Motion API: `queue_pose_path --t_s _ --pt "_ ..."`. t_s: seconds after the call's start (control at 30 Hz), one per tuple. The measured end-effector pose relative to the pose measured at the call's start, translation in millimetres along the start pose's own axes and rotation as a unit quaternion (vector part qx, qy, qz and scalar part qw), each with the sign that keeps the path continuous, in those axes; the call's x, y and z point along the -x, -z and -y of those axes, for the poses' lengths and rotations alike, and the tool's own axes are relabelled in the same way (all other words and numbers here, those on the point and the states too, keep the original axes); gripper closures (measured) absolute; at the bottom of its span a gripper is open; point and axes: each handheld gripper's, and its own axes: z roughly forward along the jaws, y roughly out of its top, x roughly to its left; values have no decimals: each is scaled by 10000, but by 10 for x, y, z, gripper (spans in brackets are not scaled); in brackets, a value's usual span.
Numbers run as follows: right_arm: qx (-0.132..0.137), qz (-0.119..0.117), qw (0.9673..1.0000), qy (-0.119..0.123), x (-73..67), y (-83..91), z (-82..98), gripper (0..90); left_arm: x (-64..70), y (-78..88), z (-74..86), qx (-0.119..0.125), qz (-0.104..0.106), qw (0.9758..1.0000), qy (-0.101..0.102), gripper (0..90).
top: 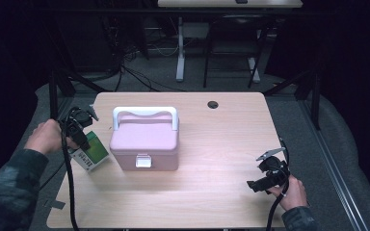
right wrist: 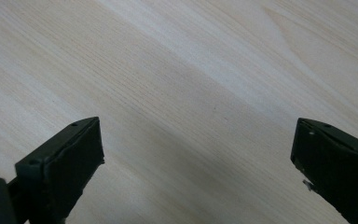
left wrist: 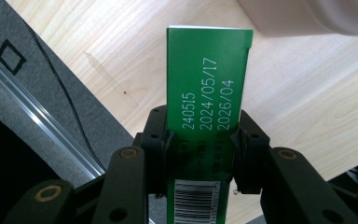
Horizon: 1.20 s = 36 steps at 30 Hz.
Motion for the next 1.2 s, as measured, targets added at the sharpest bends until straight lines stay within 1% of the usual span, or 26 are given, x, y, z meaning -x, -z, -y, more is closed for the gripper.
queue_pose_path --t_s 0.1,0.2,0.27,0.3,0.4,0.43,0.47,0.5,0.53,0.63,0.67,0.77,0.83,0.9,0.93,0.97,1.03,1.1,1.2 --pt "29 -26 10000 -3 -3 -6 -1 17 -48 -44 -39 3 61 10000 52 640" --pt "31 -30 10000 -6 -4 -5 -1 17 -82 -87 -77 -50 113 9999 83 640" --pt "28 -29 10000 -7 -3 -6 -1 17 -98 -115 -103 -90 108 9998 133 640" --pt "26 -28 10000 -14 -3 -6 -1 18 -111 -133 -115 -95 159 9997 163 640" --pt "-9 -22 10000 -2 -1 -4 -1 17 -138 -173 -143 -120 192 9996 193 640" --pt "-11 -24 10000 -2 -1 -4 -1 18 -152 -190 -152 -121 256 9994 216 640" --pt "13 -21 10000 -5 -2 -7 1 18 -162 -200 -156 -114 289 9993 222 640" --pt "13 -4 10000 2 0 -6 2 18 -168 -212 -163 -113 259 9993 259 640" --pt "-8 -2 10000 -3 2 -1 1 18 -186 -224 -170 -114 322 9990 279 639" --pt "15 -2 10000 3 5 -8 4 18 -211 -238 -181 -53 354 9988 322 638" --pt "9 -1 10000 -3 2 -7 3 18 -220 -237 -183 -69 374 9988 318 637" --pt "2 -7 10000 -2 1 -1 1 18 -231 -238 -183 -70 377 9987 336 633" --pt "4 -8 10000 -9 2 1 1 18 -229 -240 -176 -24 376 9987 353 627" --pt "3 -10 10000 -10 2 2 1 18 -235 -238 -169 4 366 9987 364 612" --pt "4 -7 10000 -7 2 1 1 18 -235 -236 -164 39 367 9987 365 606" --pt "2 -8 10000 -14 0 1 0 18 -241 -233 -158 115 407 9983 412 584" --pt "5 0 10000 -5 0 2 0 19 -245 -233 -151 96 390 9984 409 557" --pt "6 9 10000 15 7 -1 2 19 -254 -228 -141 117 362 9983 435 493" --pt "4 14 10000 4 8 -1 3 18 -267 -219 -119 188 394 9981 446 419"
